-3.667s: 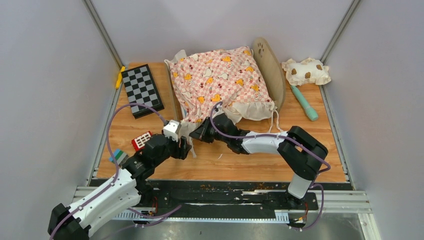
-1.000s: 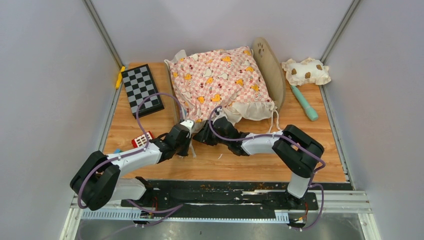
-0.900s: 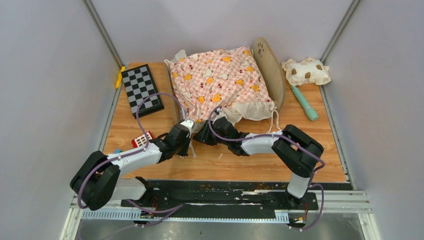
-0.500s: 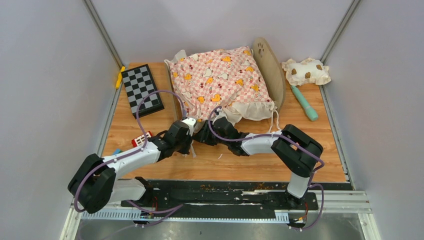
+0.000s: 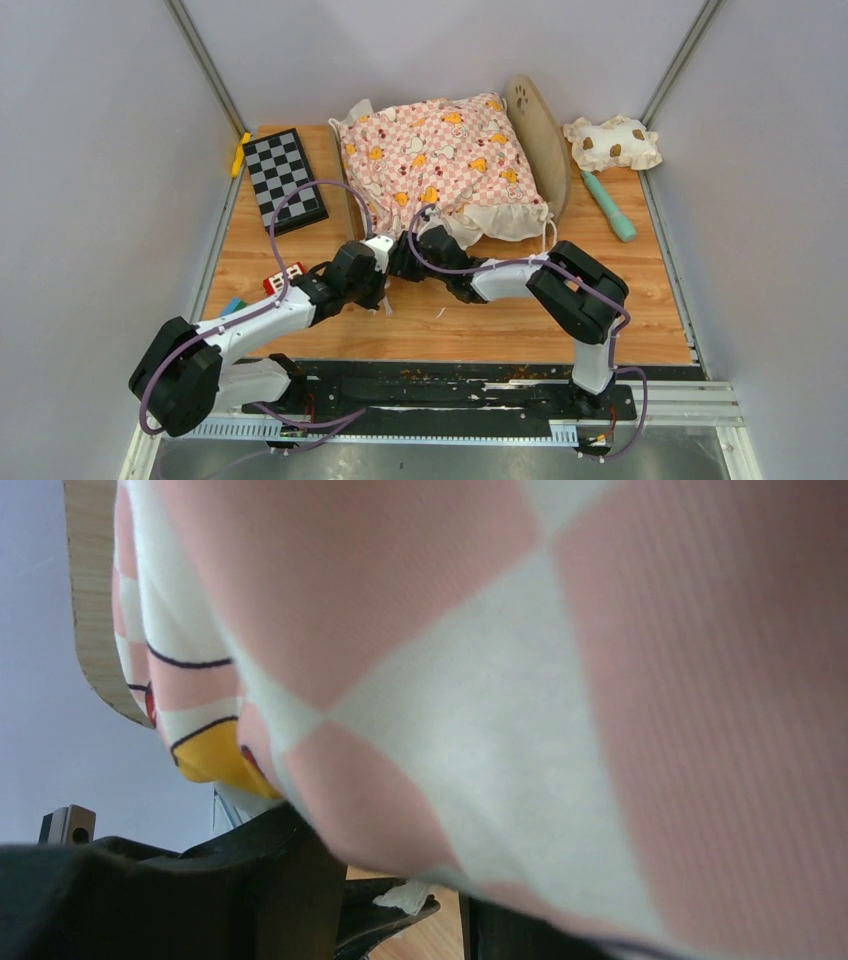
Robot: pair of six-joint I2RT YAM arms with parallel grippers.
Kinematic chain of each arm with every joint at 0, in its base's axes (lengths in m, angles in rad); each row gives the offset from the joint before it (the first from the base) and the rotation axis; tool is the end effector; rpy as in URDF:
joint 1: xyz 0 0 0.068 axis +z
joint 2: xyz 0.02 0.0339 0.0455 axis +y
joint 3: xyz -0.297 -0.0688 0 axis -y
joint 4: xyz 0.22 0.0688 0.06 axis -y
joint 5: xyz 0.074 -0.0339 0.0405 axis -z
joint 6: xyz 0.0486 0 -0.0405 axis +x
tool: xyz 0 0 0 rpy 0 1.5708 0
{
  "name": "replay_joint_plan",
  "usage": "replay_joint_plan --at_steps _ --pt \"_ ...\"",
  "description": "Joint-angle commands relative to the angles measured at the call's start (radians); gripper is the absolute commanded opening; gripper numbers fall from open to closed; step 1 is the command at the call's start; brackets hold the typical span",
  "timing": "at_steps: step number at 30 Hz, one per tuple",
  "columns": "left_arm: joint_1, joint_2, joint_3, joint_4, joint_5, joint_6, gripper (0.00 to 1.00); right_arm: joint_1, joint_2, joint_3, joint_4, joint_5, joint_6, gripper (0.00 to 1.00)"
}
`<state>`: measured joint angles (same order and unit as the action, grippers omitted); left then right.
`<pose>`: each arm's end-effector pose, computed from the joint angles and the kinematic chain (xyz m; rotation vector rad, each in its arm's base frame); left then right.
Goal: Set up the pet bed
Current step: Adjust the ropes on the bed frame.
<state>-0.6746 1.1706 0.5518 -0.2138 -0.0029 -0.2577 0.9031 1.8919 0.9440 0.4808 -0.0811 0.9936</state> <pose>0.1569 -0.1253 0.2176 0.5052 2.3952 -0.4224 0.2447 0.3166 0.1965 0.0463 2.2847 1.1967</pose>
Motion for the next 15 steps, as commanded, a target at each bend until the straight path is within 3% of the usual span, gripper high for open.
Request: replay_joint_plan --at_steps 1,15 --pt "-0.005 -0.037 -0.005 0.009 0.014 0.029 0.05 0.008 0.067 0.025 -0.095 -0.076 0.051 0.41" --pt "-0.005 -0.034 -0.021 0.005 -0.041 -0.011 0.05 0.021 0.059 -0.023 -0.136 -0.066 0.041 0.38"
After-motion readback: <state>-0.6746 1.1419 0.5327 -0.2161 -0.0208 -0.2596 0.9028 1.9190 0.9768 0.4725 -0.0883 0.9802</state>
